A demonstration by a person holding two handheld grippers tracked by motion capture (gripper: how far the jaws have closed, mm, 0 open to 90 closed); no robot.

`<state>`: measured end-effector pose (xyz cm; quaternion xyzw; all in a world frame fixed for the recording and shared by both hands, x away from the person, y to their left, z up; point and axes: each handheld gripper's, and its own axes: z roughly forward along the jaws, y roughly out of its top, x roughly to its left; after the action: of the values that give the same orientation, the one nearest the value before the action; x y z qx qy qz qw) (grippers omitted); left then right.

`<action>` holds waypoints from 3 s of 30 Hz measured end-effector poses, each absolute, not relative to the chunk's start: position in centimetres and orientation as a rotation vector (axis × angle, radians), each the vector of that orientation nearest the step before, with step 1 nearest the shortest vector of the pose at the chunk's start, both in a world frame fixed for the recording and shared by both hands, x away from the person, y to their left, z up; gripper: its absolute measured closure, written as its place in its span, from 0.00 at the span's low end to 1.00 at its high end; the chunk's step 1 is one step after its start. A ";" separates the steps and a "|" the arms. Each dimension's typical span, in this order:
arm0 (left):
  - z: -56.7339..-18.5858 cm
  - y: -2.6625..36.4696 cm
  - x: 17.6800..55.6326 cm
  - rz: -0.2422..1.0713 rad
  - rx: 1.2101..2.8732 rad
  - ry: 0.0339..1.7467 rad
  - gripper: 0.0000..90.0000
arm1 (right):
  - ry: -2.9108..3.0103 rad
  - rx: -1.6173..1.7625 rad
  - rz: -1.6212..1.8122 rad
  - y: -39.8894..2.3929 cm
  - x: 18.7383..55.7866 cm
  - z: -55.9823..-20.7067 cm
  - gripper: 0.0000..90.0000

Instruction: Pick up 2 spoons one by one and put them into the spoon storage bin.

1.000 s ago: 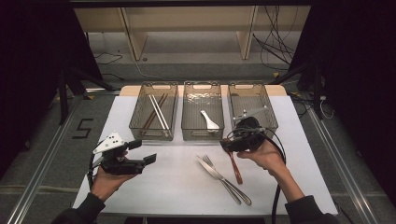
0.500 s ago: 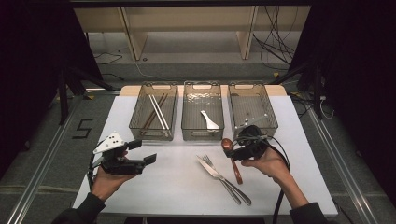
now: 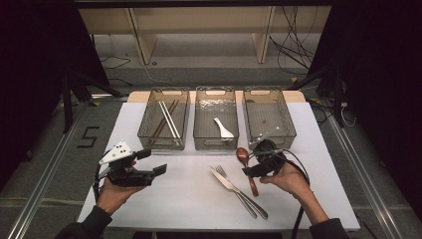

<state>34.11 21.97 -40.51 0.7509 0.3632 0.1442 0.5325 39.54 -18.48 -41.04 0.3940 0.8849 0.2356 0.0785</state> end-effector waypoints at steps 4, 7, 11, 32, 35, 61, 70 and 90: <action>-40.5 21.9 34.1 0.346 1.794 0.863 0.17 | 2.661 1.186 0.624 -18.3 39.5 -41.9 0.38; -40.5 21.9 34.1 0.346 1.798 0.862 0.17 | 2.677 1.175 0.577 -18.0 39.6 -42.6 0.40; -40.6 21.8 34.1 0.345 1.796 0.864 0.17 | 2.685 1.186 0.527 -17.9 39.9 -43.3 0.44; -40.6 21.8 34.1 0.346 1.803 0.868 0.17 | 2.790 1.156 0.355 -17.3 41.1 -45.8 0.59; -40.6 21.8 34.1 0.347 1.809 0.865 0.17 | 2.788 1.143 0.355 -17.5 41.1 -45.8 0.64; -40.6 21.8 34.0 0.350 1.812 0.863 0.17 | 2.809 1.141 0.294 -18.3 41.2 -45.5 0.87; -40.6 21.8 34.0 0.351 1.812 0.862 0.17 | 2.820 1.124 0.311 -18.3 41.1 -45.4 0.88; -40.5 21.9 34.0 0.352 1.807 0.862 0.17 | 2.843 1.183 0.489 -19.2 41.2 -44.5 0.89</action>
<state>34.02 21.89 -40.52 0.7558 0.3605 0.1473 0.5263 41.21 -19.24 -44.46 0.3794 0.9118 0.1569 0.0118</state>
